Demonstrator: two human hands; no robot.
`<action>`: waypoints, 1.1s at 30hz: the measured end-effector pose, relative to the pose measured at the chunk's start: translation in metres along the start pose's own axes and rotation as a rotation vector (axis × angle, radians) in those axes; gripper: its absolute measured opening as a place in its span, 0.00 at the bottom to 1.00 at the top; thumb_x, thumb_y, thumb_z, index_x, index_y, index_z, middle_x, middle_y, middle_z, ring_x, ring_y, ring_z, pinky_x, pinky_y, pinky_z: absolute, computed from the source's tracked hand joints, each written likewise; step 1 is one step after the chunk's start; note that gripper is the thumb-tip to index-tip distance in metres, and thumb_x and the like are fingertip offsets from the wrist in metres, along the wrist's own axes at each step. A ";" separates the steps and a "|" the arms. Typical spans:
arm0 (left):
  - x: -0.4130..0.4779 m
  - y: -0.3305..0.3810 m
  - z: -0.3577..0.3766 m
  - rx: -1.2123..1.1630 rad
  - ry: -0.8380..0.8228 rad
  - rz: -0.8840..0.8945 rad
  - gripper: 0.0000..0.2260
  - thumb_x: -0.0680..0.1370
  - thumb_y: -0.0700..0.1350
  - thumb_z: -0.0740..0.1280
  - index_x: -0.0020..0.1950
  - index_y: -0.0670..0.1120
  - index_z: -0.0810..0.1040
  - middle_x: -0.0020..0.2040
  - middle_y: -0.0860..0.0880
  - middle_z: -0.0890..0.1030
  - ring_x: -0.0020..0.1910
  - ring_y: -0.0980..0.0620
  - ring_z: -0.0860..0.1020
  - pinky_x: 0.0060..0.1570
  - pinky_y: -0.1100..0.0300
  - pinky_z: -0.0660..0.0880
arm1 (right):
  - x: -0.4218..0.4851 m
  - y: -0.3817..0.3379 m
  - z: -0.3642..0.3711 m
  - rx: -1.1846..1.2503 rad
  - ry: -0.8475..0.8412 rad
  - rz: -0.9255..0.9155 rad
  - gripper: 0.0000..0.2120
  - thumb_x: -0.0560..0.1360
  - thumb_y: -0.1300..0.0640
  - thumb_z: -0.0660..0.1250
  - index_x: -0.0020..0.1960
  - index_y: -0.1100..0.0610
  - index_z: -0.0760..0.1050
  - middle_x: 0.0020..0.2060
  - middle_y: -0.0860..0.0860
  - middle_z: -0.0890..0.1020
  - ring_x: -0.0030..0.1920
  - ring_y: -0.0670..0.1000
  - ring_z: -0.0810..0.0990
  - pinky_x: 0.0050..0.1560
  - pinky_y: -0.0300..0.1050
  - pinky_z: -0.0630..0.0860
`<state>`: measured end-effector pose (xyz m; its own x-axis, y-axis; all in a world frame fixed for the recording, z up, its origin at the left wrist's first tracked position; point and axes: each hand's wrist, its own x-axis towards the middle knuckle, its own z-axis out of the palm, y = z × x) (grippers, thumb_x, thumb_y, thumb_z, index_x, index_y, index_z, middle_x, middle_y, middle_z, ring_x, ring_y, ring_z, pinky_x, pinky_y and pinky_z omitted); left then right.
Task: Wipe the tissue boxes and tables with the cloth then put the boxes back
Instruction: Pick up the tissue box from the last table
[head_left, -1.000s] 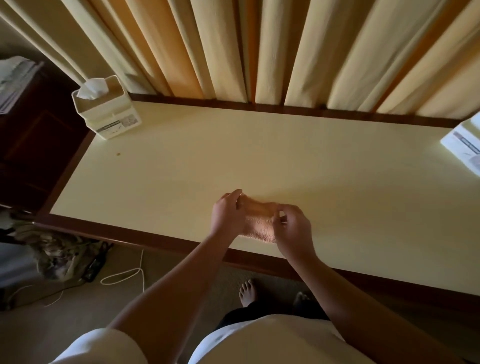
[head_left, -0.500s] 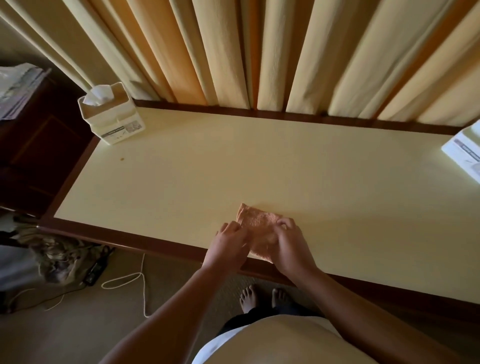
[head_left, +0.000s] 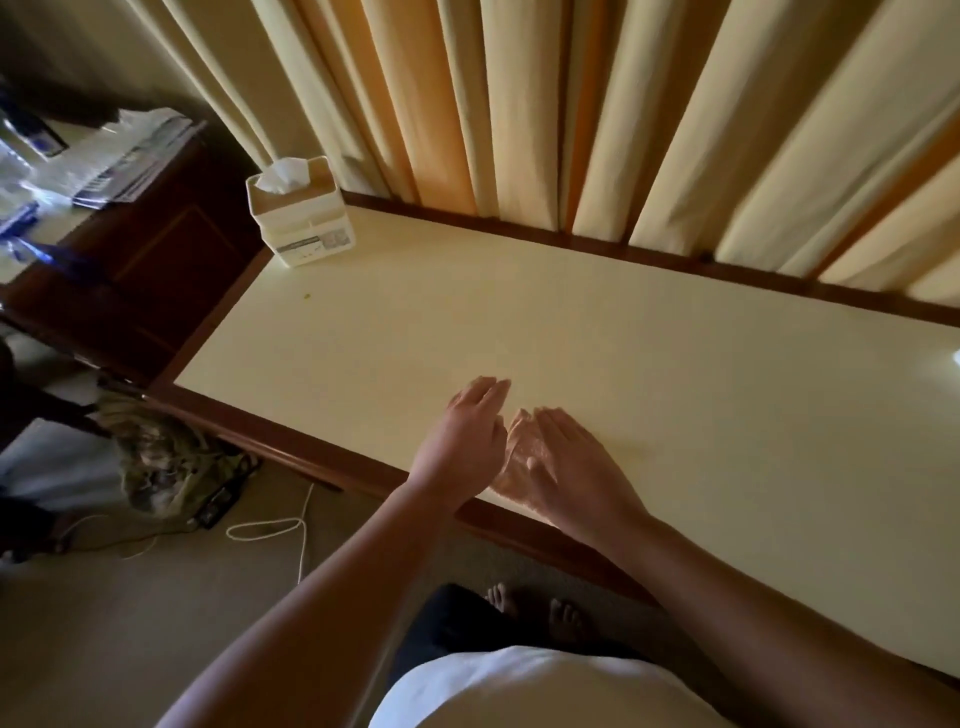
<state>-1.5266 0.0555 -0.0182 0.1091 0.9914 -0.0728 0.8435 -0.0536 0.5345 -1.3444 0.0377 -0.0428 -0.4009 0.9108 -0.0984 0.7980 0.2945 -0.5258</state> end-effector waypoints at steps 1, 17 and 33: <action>-0.001 -0.002 -0.004 -0.001 0.009 -0.015 0.24 0.85 0.39 0.59 0.82 0.46 0.66 0.81 0.49 0.68 0.78 0.48 0.68 0.74 0.53 0.68 | 0.003 -0.003 0.001 0.007 -0.004 0.004 0.32 0.82 0.45 0.50 0.83 0.58 0.57 0.81 0.54 0.63 0.82 0.50 0.56 0.82 0.53 0.57; 0.073 -0.148 -0.126 -0.215 0.226 -0.342 0.24 0.86 0.42 0.60 0.83 0.46 0.65 0.81 0.46 0.69 0.79 0.48 0.67 0.75 0.58 0.63 | 0.192 -0.135 0.047 0.140 -0.021 -0.061 0.27 0.87 0.52 0.57 0.83 0.59 0.58 0.81 0.55 0.63 0.82 0.52 0.59 0.79 0.41 0.52; 0.215 -0.312 -0.219 -0.498 0.453 -0.527 0.21 0.84 0.45 0.65 0.77 0.46 0.71 0.72 0.44 0.74 0.71 0.45 0.73 0.72 0.56 0.68 | 0.415 -0.239 0.077 0.303 0.131 0.141 0.22 0.84 0.57 0.63 0.77 0.60 0.68 0.72 0.56 0.75 0.70 0.56 0.74 0.67 0.43 0.68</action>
<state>-1.8820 0.3112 -0.0159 -0.5431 0.8297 -0.1291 0.3834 0.3819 0.8409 -1.7361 0.3234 -0.0234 -0.2197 0.9715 -0.0892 0.6641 0.0819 -0.7432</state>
